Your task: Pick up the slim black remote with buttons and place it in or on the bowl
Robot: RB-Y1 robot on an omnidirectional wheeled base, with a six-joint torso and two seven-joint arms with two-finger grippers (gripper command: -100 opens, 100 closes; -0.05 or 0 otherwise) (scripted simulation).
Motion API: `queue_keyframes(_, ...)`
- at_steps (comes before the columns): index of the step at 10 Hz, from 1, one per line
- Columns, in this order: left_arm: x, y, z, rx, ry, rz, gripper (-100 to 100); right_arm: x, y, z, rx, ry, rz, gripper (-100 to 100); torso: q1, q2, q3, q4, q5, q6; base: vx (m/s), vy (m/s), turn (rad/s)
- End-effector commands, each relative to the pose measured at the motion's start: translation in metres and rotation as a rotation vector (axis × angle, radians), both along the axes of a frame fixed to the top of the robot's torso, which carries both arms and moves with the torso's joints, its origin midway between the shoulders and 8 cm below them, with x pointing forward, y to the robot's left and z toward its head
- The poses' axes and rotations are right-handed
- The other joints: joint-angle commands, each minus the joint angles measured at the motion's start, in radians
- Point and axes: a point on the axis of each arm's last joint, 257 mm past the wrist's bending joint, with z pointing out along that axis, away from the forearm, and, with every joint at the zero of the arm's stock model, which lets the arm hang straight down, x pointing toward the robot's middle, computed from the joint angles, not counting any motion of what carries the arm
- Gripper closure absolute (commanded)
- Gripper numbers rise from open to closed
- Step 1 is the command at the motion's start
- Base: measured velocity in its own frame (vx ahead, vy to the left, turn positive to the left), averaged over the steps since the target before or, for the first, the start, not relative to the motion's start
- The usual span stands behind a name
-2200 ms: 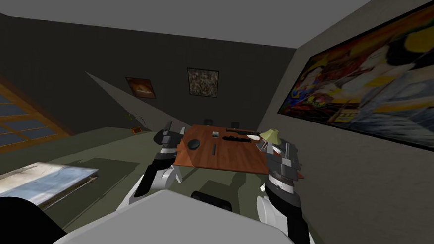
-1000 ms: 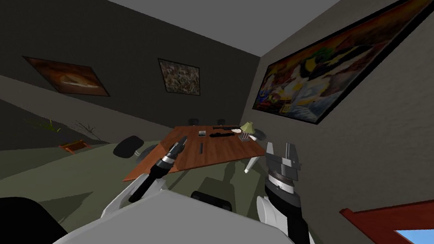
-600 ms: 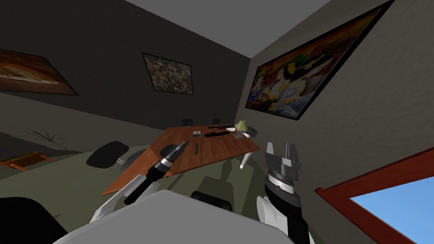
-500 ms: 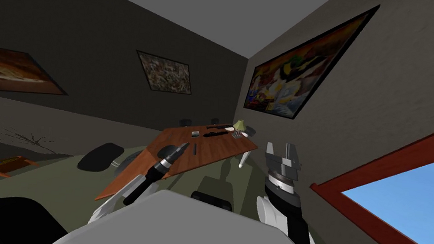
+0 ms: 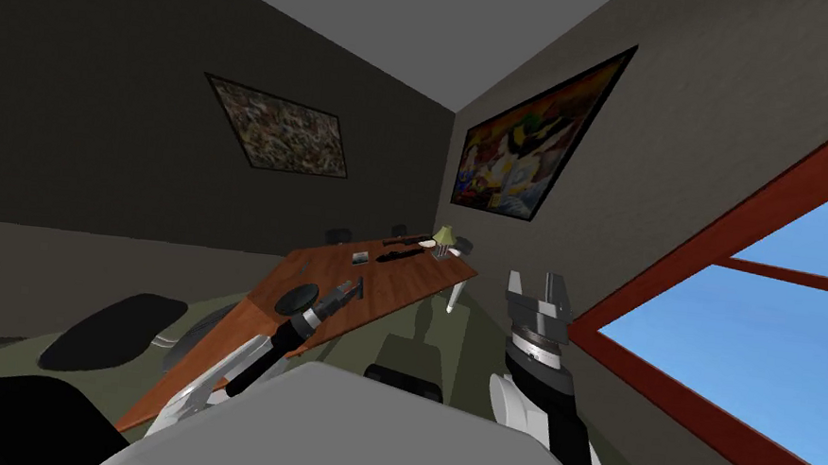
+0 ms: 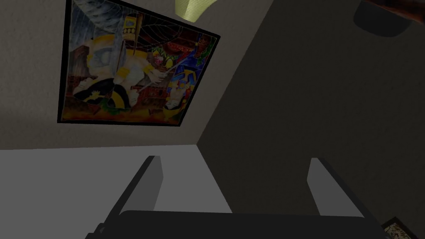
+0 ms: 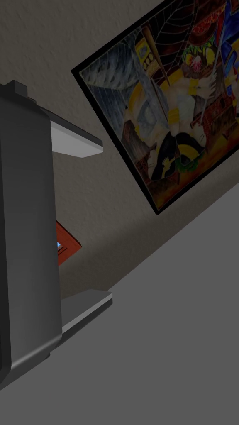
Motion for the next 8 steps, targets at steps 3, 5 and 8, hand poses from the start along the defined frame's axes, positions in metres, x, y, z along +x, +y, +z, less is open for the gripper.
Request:
queue_keyframes(3,-0.017,0.014,-0.049,0.225,0.079,-0.056,-100,0.0,0.0,0.0,0.0,0.0,0.0,0,0.0,0.0,0.0,0.0,0.0,0.0,0.007,-0.004,-0.247)
queue_keyframes(5,-0.027,0.022,-0.073,0.333,0.116,-0.092,-100,0.0,0.0,0.0,0.0,0.0,0.0,0,0.0,0.0,0.0,0.0,0.0,0.0,0.008,0.002,-0.276)
queue_keyframes(8,-0.041,0.029,-0.1,0.465,0.158,-0.143,-100,0.0,0.0,0.0,0.0,0.0,0.0,0,0.001,0.0,0.0,0.0,0.0,0.001,0.008,0.009,-0.209)
